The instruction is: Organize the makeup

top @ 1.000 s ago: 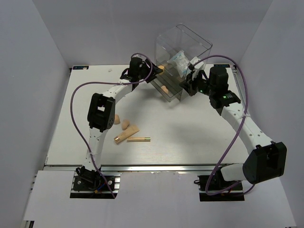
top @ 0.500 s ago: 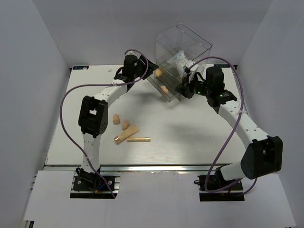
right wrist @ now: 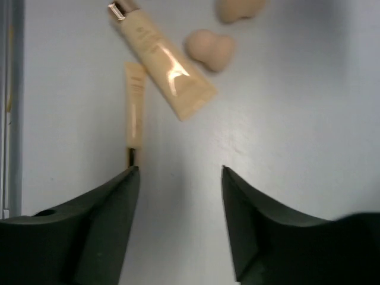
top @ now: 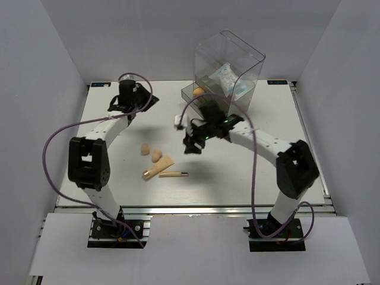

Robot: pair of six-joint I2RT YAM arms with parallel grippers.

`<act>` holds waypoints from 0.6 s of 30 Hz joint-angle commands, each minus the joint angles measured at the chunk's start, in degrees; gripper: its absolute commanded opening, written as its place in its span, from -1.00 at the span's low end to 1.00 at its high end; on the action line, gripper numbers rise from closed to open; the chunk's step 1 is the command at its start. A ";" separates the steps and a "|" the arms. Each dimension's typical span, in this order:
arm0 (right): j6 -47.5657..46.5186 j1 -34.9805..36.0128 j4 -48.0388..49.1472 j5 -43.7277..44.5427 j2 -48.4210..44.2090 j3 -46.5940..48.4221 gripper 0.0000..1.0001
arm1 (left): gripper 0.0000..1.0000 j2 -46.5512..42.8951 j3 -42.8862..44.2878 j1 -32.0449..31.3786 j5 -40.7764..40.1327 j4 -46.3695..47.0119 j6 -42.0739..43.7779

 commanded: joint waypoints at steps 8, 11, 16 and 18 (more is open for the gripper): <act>-10.71 7.45 12.62 -2.96 9.78 0.97 0.50 | 0.96 -23.27 -14.91 7.57 -12.05 -19.40 8.50; -7.90 7.89 19.84 -3.84 11.62 0.80 0.48 | 0.97 -28.02 -19.50 12.04 -7.41 -18.76 6.47; -9.89 9.12 25.05 -5.60 17.24 5.27 0.29 | 0.96 -31.01 -19.34 14.52 -8.61 -27.81 10.06; -11.84 10.00 24.96 -4.12 18.92 7.29 0.26 | 0.95 -32.24 -20.04 14.52 -10.36 -30.71 11.73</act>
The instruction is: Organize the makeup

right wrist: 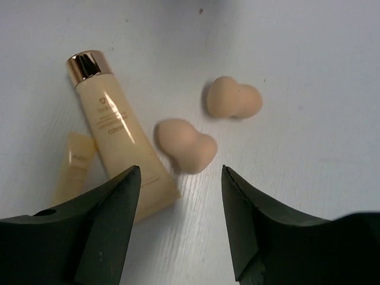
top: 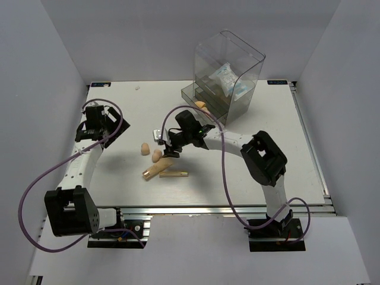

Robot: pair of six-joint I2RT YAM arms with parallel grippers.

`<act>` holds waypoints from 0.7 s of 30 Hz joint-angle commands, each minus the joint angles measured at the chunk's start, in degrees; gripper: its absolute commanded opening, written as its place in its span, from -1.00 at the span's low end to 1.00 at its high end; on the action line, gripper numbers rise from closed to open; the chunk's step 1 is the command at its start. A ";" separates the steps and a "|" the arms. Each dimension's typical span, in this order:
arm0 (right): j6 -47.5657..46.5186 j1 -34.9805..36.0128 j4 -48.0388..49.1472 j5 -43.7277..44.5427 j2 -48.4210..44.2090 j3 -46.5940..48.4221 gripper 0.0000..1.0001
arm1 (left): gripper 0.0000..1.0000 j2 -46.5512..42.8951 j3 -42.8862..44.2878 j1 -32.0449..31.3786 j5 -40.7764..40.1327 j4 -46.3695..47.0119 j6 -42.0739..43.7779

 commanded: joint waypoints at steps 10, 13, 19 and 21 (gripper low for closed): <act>-11.56 3.96 1.40 4.73 11.32 11.55 0.22 | 0.94 -11.39 -4.43 -0.25 -3.81 -9.60 3.70; -12.71 4.22 -2.46 6.31 14.74 16.63 0.02 | 0.94 -12.18 -5.57 -0.25 -2.76 -9.78 4.05; -16.21 4.31 -9.69 8.95 17.30 21.50 -0.21 | 0.94 -11.40 -9.95 -0.25 1.79 -7.07 4.40; -17.19 4.31 -10.31 9.74 15.90 19.13 -0.14 | 0.94 -10.43 -11.28 -0.25 2.52 -5.92 3.88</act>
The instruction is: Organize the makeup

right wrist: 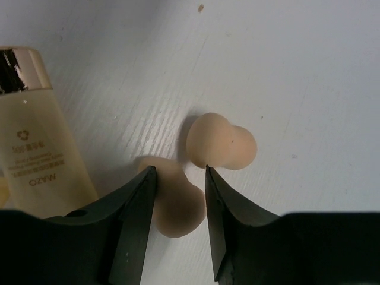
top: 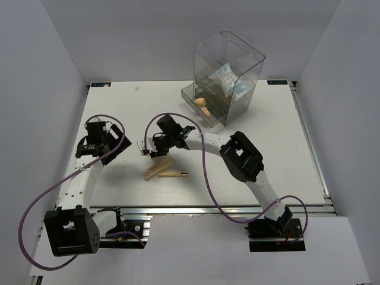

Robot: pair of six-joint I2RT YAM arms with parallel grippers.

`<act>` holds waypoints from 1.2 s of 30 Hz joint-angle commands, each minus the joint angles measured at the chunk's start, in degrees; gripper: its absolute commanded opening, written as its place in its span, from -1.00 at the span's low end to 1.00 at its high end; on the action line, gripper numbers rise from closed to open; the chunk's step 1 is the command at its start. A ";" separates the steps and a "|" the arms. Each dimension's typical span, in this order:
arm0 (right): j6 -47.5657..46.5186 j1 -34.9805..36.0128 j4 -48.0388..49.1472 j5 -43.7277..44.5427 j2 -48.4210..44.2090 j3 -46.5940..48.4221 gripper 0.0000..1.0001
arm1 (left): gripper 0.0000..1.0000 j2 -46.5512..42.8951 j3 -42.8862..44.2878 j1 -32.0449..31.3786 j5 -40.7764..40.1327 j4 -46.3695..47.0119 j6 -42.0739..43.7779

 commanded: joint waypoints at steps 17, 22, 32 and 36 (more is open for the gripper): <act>-6.12 -0.39 -10.40 6.77 -2.85 -3.96 -0.84 | 0.93 5.46 -3.74 -0.16 4.36 7.76 -2.83; 0.45 -1.35 -7.69 4.23 -5.65 -3.26 -1.00 | 0.96 9.24 -2.69 -1.04 5.24 9.25 -3.18; 34.45 -12.33 10.23 17.36 -20.49 -6.85 -1.00 | 0.96 15.83 -0.57 -6.14 3.75 11.97 -3.27; 38.52 -15.24 14.28 30.73 -23.15 -9.49 -1.00 | 0.96 17.42 0.13 -6.84 3.13 12.76 -3.27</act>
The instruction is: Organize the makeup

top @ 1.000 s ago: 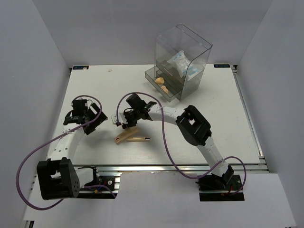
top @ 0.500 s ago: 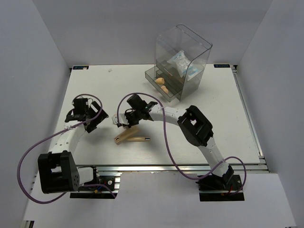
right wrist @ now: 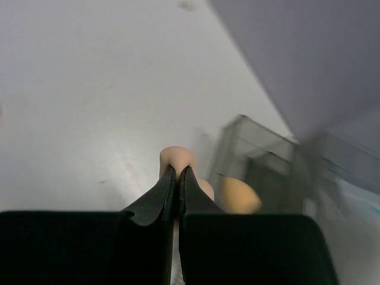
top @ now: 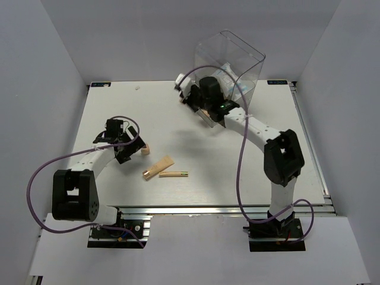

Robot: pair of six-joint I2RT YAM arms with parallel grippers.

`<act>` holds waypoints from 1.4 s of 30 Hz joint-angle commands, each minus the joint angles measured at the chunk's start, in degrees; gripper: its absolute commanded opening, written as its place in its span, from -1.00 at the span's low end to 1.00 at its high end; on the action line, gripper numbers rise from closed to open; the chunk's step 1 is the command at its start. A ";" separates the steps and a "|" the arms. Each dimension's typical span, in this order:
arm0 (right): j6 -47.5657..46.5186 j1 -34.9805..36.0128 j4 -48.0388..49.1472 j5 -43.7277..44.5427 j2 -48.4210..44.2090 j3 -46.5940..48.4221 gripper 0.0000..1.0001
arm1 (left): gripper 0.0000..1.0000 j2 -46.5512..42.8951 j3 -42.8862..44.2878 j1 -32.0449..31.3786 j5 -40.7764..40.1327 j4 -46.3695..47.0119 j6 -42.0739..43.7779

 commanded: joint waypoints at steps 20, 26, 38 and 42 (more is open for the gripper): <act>8.36 -6.90 -0.01 33.39 -0.45 -4.55 -1.00 | 0.96 0.39 2.07 -2.02 -2.16 3.22 -2.05; 9.50 -6.99 -4.85 29.52 0.07 -4.55 -0.58 | 0.96 0.92 3.04 -2.99 -3.04 2.87 -2.05; 10.74 -7.26 -8.71 23.29 -0.10 -1.47 -0.14 | 0.92 4.52 6.12 -5.01 -7.26 0.94 1.99; 11.17 -7.26 -9.33 19.07 -1.59 -1.38 -0.01 | 0.77 6.37 7.61 -5.01 -8.23 -0.03 3.22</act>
